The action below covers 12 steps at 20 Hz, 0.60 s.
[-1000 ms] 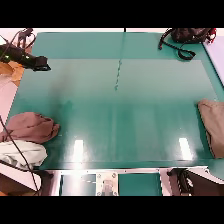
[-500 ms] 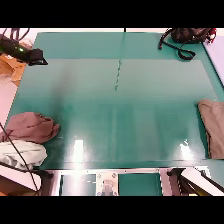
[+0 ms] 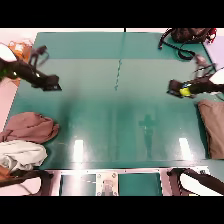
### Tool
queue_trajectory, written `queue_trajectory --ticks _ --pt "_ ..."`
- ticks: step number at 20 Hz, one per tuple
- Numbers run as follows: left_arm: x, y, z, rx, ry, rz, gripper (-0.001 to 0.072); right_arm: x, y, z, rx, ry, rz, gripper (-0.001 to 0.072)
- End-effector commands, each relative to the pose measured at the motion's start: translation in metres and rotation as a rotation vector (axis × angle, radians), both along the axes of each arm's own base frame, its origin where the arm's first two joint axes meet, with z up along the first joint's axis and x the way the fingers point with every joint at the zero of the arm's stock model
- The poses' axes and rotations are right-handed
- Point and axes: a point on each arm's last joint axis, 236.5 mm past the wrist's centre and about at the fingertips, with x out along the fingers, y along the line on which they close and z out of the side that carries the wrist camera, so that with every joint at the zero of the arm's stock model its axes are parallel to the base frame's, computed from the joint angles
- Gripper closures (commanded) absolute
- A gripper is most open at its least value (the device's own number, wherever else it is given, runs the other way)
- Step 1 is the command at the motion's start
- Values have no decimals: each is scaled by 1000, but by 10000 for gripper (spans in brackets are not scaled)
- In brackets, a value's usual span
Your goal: Fold the shirts.
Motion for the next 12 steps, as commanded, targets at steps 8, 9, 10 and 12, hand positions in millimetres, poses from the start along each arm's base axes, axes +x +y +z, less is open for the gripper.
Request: queue_trajectory --ticks 8,9,10,12 --pt "-38 -4 -24 97 5 29 682 -12 61 -37 5 80 159 697" --pt "-38 -4 -24 97 7 28 682 -12 61 -37 5 80 159 696" --pt "-39 -4 -25 97 9 27 682 -12 61 -37 5 80 159 696" --pt "-39 -4 -25 98 10 24 682 -12 61 -37 5 80 159 696"
